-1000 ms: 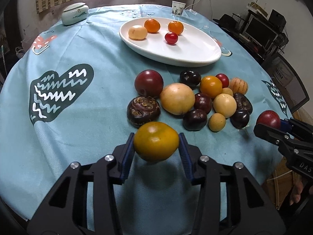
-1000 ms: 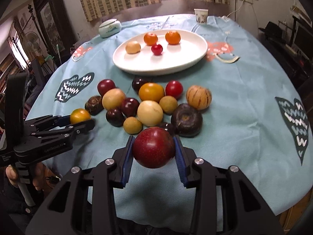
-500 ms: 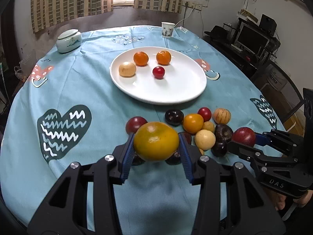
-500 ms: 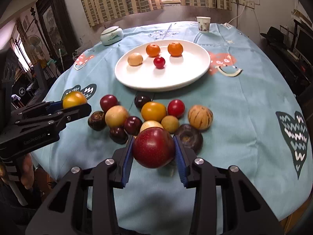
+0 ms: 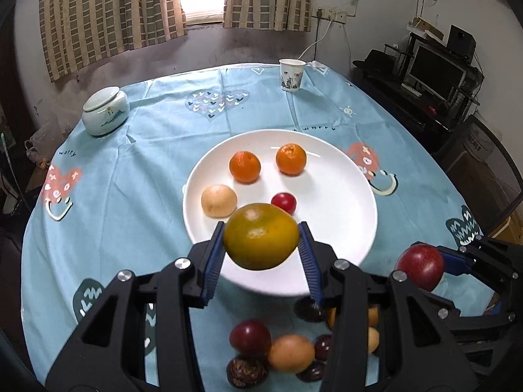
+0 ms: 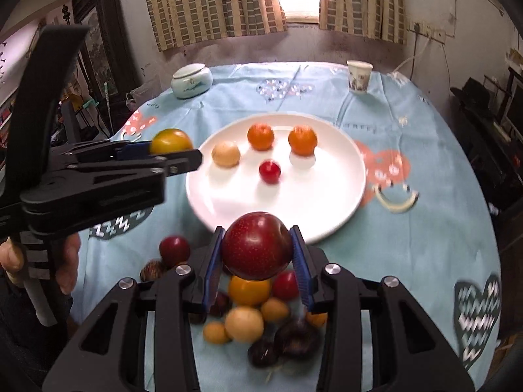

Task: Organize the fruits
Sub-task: 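Carry both fruits onto the white plate and open both tools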

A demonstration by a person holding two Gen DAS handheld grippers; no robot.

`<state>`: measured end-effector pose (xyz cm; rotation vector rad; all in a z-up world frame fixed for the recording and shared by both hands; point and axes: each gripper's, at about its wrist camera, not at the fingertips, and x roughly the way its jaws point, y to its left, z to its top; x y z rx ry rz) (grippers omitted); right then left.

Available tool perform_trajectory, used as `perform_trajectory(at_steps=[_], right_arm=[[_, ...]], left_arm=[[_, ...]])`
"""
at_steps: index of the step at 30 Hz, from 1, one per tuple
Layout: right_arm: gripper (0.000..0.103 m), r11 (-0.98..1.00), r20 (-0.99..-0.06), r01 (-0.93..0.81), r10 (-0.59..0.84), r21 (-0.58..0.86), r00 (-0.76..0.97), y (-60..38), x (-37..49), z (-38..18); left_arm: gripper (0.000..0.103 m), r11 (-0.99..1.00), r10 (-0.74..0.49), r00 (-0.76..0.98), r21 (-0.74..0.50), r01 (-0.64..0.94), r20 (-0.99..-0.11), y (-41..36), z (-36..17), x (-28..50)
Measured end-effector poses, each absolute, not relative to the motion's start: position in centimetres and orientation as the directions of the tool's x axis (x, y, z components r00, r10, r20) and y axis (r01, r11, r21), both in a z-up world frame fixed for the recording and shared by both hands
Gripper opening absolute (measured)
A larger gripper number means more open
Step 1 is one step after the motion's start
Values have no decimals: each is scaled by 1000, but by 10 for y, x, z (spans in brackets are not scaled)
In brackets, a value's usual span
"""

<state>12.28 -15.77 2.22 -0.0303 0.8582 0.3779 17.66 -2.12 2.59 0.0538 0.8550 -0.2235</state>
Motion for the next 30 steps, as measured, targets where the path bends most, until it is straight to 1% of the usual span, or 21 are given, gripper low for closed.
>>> perform_trajectory(at_steps=[5,13,20,27,28,29,30], right_arm=[[40,947,-737,-308,272,91,619,-157,174,29],[40,963,-802,-252,222,92,555,-167,250,-12],[40,966,-832,-239,214,101,511,-169,270,-40],[40,965,-823,-240,221,106,524,-171,281,-47],[41,965,-824,-240,222,108,521,-170,283,-48],[42,964,-827,-242,225,111,515,-170,284,-49],[48,963,-827,-247,227,111,513,-170,285,-51]], left_arm=[[45,976,-181,612,-63,209,-770,-30,24,229],[45,974,-196,528,-102,201,-826,-34,-16,283],[45,972,-207,483,-125,197,-851,-38,-38,299],[45,976,-189,470,-111,189,-862,-40,-48,310],[46,977,-184,477,-106,187,-860,-41,-48,311],[51,978,-179,487,-101,183,-855,-40,-46,312],[54,979,-173,498,-95,178,-850,-39,-43,311]])
